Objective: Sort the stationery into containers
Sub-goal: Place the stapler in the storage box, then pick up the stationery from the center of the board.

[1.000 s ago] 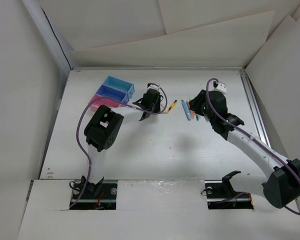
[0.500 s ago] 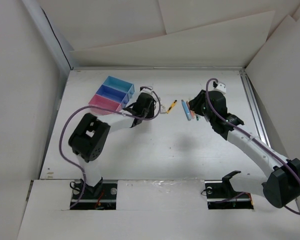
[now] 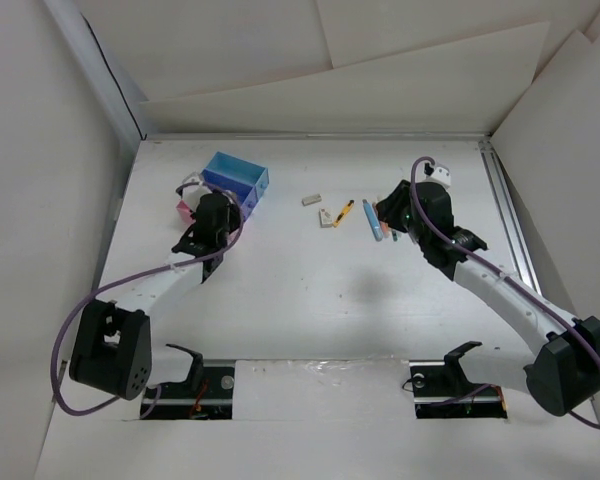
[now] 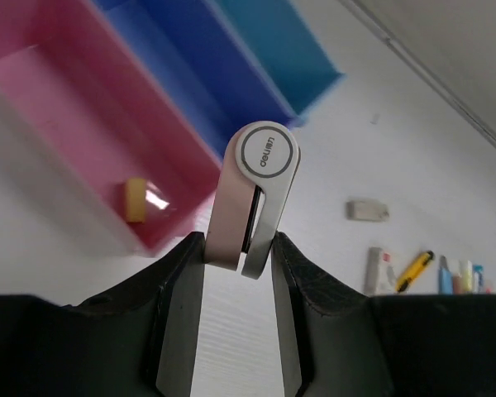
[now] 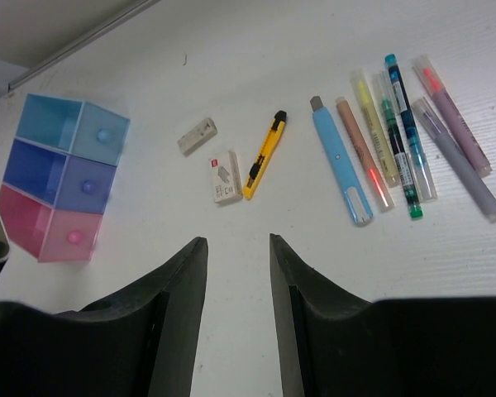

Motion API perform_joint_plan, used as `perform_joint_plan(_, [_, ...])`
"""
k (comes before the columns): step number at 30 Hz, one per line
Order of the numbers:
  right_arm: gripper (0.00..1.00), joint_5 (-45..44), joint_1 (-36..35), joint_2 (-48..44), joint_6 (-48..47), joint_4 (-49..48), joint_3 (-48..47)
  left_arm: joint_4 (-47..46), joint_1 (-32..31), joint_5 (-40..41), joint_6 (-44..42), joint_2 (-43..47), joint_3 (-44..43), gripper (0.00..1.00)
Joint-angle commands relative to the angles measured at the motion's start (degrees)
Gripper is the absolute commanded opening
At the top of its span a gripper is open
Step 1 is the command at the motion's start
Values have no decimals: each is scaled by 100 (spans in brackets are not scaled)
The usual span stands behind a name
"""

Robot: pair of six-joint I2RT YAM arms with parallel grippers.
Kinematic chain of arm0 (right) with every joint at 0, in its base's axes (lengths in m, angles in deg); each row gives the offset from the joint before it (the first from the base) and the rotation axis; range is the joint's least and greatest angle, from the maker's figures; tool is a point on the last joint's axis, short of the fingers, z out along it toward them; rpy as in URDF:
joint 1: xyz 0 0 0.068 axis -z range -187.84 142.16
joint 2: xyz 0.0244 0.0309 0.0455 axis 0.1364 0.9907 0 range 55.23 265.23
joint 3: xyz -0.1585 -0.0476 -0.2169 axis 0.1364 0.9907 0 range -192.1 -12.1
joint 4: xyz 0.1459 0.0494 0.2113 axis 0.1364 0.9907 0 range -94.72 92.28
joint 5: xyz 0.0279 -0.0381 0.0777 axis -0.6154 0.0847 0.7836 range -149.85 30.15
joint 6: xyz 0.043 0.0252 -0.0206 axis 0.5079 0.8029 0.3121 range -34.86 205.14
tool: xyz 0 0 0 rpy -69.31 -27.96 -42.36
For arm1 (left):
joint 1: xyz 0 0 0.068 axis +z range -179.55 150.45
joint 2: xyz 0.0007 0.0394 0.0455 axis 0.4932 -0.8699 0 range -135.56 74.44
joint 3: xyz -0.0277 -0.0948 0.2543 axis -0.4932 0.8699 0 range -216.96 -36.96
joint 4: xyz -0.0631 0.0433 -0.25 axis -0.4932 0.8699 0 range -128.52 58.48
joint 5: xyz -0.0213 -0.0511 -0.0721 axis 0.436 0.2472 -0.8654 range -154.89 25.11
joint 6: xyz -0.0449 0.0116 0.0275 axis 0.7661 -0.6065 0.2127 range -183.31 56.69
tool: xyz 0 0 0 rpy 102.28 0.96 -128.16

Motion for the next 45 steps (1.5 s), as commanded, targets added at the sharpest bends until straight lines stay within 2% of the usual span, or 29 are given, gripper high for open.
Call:
perform_joint_plan(1, [42,37,-55,-75,-29,-236,-134,-216,420,-69,556,156,170,6])
perform_joint_plan(10, [42,37,-107,-75,-29,-236,-134,55,886,-201,732,-810,-428,5])
perform_joint_plan(17, [42,37,-107,-75,-29,-236,-134,55,886,-9,784,-1215,-656,5])
perform_joint_plan(22, [42,37,-107,-75,-82,-236,-134,160,886,88,845,-1216,-656,19])
perform_joint_plan(23, [42,37,-107,-75,-82,-236,-134,161,886,141,846,-1120,-595,31])
perform_joint_plan(24, [42,37,-107,-75,-82,-236,-134,161,886,141,846,-1067,-534,36])
perform_joint_plan(27, [42,90,-107,-23,-82,-236,-134,161,886,291,776,-768,-376,49])
perform_joint_plan(28, [42,90,-107,-22,-82,-236,-186,100,886,343,706,-689,-375,50])
perform_joint_plan(35, [42,90,-107,-22,-82,-236,-187,-33,596,572,468,-82,-305,52])
perform_joint_plan(38, [42,90,-107,-22,-82,-236,-187,20,596,625,530,-29,-305,51])
perform_joint_plan(40, [42,90,-107,-22,-82,-236,-187,-223,596,327,530,-29,-252,46])
perform_joint_plan(43, [42,90,-107,-22,-82,-236,-187,-611,272,28,39,-265,-268,45])
perform_joint_plan(45, [42,90,-107,-22,-82,-236,-187,-473,-87,-122,-495,-870,-871,45])
